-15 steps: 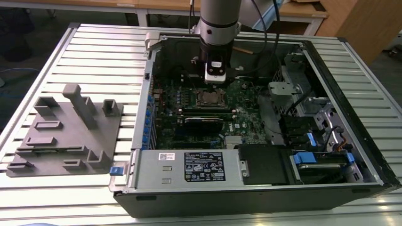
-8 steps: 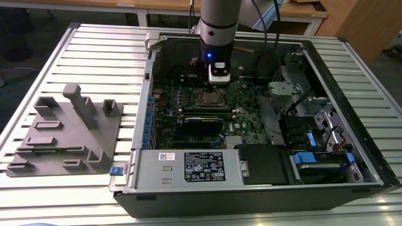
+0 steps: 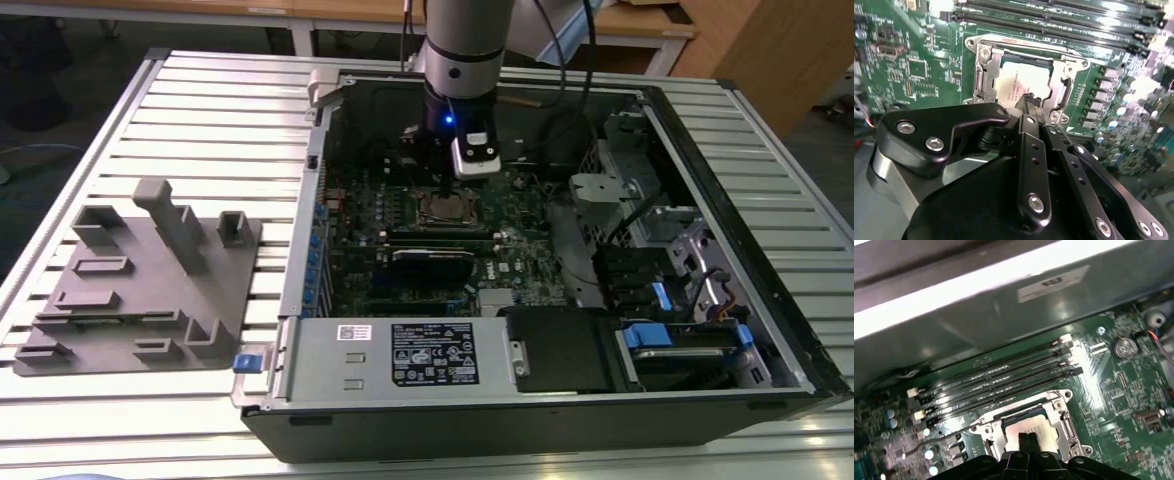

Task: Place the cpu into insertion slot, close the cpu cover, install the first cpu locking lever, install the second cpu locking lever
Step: 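Close the cpu cover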

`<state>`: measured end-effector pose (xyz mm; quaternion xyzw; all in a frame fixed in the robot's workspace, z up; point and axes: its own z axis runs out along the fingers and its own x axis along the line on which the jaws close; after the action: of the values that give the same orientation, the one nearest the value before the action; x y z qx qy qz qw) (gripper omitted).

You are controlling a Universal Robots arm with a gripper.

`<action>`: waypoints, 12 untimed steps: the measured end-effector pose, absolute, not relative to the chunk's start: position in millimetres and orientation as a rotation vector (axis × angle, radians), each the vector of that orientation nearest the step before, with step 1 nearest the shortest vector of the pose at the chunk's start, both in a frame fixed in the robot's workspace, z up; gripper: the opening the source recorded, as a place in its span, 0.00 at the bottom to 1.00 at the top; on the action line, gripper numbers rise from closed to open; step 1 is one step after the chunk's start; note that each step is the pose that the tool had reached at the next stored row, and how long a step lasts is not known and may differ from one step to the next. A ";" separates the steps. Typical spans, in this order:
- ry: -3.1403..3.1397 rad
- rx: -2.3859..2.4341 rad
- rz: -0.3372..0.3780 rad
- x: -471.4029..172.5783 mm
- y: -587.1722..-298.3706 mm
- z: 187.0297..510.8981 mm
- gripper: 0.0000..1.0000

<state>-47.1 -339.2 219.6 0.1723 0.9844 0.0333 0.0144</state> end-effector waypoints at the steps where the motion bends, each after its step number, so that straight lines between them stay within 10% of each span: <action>1: 3.070 0.509 0.103 -47.1 -339.2 219.5 0.11; 12: 3.112 0.199 0.104 -47.1 -339.2 217.2 0.11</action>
<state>-47.1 -339.2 217.2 0.0636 0.9974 0.0334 0.0110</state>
